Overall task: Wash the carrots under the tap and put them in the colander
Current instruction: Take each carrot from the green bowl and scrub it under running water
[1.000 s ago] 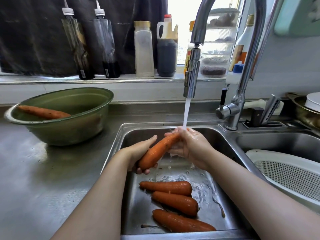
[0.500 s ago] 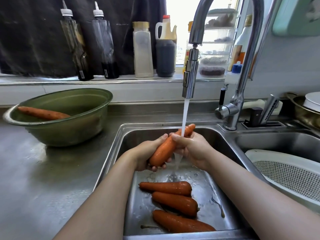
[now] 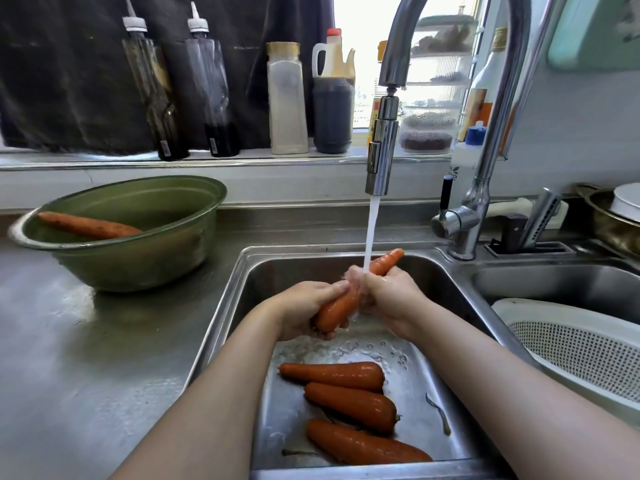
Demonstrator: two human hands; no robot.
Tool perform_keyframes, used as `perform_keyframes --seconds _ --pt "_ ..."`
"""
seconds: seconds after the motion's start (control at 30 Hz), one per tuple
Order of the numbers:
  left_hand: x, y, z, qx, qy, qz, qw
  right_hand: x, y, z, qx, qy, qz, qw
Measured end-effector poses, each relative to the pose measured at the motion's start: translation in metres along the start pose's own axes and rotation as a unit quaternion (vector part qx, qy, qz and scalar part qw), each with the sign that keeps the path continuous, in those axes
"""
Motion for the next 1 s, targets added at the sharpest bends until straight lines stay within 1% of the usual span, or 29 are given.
perform_keyframes --seconds 0.1,0.17,0.23,0.3,0.37,0.43,0.47,0.57,0.6,0.63,0.73,0.8,0.87,0.93,1.0 --pt "-0.004 0.01 0.001 0.042 0.008 0.028 0.999 0.005 -0.004 0.003 -0.065 0.01 -0.022 0.998" --pt "-0.006 0.011 0.0 0.051 0.013 0.022 0.998 0.006 -0.007 0.004 -0.082 0.031 -0.056 0.995" --pt "-0.003 0.007 -0.002 0.044 0.009 0.003 0.999 0.006 -0.009 0.005 -0.069 0.045 -0.074 0.994" --pt "-0.001 0.001 -0.002 0.018 0.005 -0.018 1.0 0.003 -0.007 0.004 -0.033 0.047 -0.064 0.996" --pt "0.001 -0.008 -0.004 -0.022 0.011 -0.023 0.999 0.001 -0.002 0.003 0.024 0.041 -0.048 0.998" --pt "-0.002 -0.018 -0.004 -0.078 0.029 -0.024 0.996 0.004 0.001 0.004 0.068 0.016 -0.001 0.998" --pt "-0.005 -0.022 -0.003 -0.106 0.04 -0.032 0.993 0.005 0.001 0.004 0.069 0.005 0.005 0.998" --pt "-0.014 -0.033 -0.001 -0.185 0.072 -0.032 0.98 0.009 0.002 0.007 0.054 0.004 -0.071 0.996" --pt "-0.019 -0.034 0.003 -0.212 0.084 -0.032 0.973 0.01 0.003 0.007 0.053 0.011 -0.08 0.995" --pt "-0.023 -0.037 0.006 -0.245 0.093 -0.051 0.964 0.009 0.003 0.007 0.05 0.021 -0.088 0.995" --pt "-0.033 -0.046 0.014 -0.33 0.12 -0.171 0.921 0.01 -0.004 0.005 0.044 0.061 -0.105 0.992" --pt "-0.038 -0.047 0.02 -0.35 0.137 -0.221 0.9 0.013 -0.009 0.008 0.079 0.077 -0.059 0.992" --pt "-0.039 -0.047 0.022 -0.352 0.153 -0.257 0.887 0.013 -0.015 0.012 0.13 0.074 0.033 0.988" --pt "-0.041 -0.047 0.025 -0.359 0.165 -0.271 0.878 0.015 -0.017 0.014 0.175 0.054 0.133 0.974" --pt "-0.043 -0.043 0.025 -0.36 0.178 -0.268 0.876 0.017 -0.014 0.015 0.193 0.014 0.227 0.955"
Point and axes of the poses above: each hand's wrist, its own z-axis away from the middle knuckle, its own y-axis out of the palm, x = y × z, the point moved 6 cm from there along -z, towards the middle knuckle, and after that the axes turned 8 degrees about -z, right-handed, at the moved point
